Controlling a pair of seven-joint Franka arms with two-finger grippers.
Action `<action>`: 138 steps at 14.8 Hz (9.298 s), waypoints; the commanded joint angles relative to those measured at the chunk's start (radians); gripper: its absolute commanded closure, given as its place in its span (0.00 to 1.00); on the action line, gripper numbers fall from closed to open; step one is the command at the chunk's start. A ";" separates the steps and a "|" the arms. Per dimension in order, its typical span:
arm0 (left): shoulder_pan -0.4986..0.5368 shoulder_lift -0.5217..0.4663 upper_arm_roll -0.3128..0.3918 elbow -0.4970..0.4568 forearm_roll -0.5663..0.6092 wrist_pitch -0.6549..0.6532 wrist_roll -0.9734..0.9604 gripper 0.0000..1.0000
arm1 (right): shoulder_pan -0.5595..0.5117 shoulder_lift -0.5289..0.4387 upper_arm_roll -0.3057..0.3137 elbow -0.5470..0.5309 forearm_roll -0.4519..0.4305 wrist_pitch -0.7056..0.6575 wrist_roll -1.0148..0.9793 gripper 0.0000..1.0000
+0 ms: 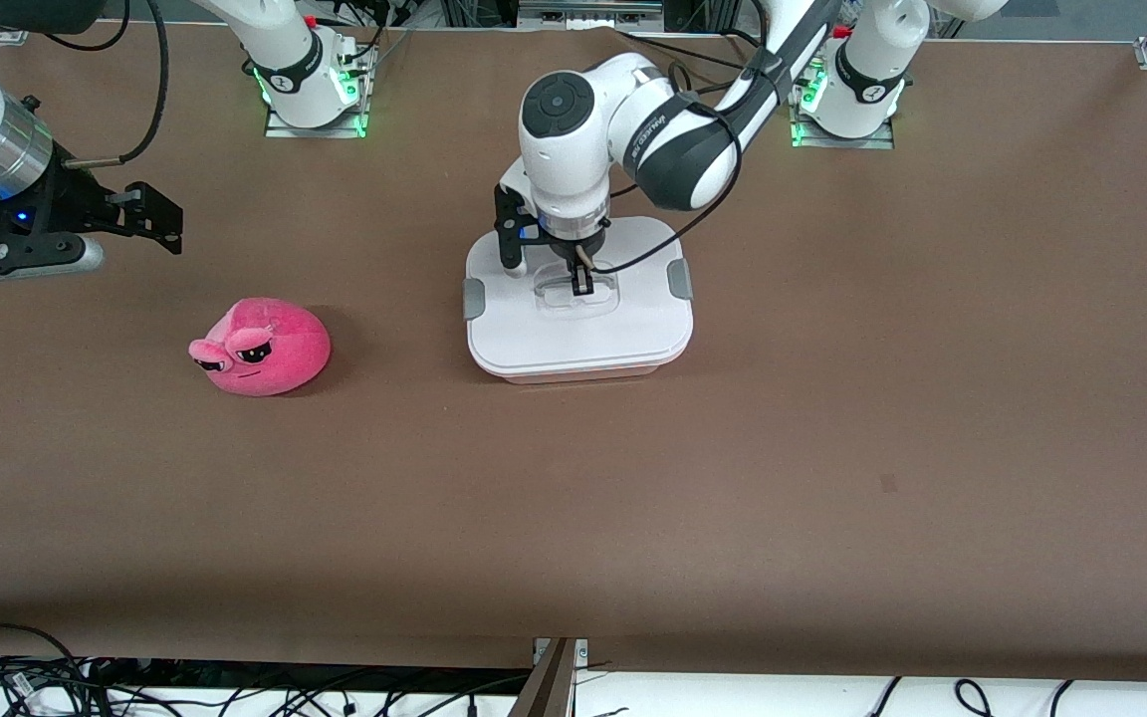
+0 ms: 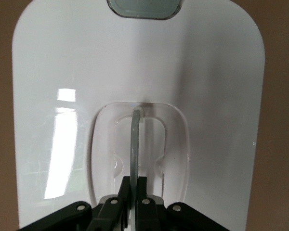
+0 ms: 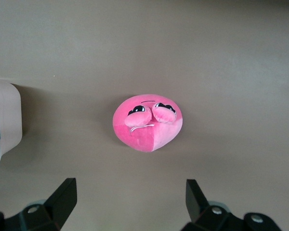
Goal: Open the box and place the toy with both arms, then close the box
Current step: 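Lift the lid off with the left gripper while the right gripper reaches the toy, then lower the right gripper onto the pink plush toy and grasp it, then lift the pink toy with the right gripper and carry it over the tub, then lower the toy into the tub and open the right gripper, then carry the lid over the tub with the left gripper while the right gripper withdraws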
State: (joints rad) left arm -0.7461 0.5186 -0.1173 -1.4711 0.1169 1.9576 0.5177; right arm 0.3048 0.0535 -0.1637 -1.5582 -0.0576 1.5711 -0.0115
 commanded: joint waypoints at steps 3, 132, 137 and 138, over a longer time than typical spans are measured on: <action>0.025 -0.077 0.016 0.015 0.006 -0.110 0.015 1.00 | 0.004 0.026 -0.002 0.017 -0.010 0.012 -0.005 0.00; 0.140 0.078 -0.085 0.156 -0.117 -0.149 0.073 1.00 | -0.050 -0.115 0.032 -0.059 0.162 -0.042 -0.142 0.00; 0.065 0.106 -0.082 0.186 -0.088 -0.149 -0.022 1.00 | -0.222 -0.110 0.193 -0.049 0.102 -0.048 -0.148 0.00; 0.071 0.104 -0.081 0.184 -0.079 -0.149 -0.013 1.00 | -0.222 -0.107 0.191 -0.046 0.098 -0.048 -0.150 0.00</action>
State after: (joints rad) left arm -0.6736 0.6103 -0.2140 -1.3279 0.0112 1.8242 0.5058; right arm 0.1092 -0.0475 0.0035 -1.5985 0.0614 1.5269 -0.1713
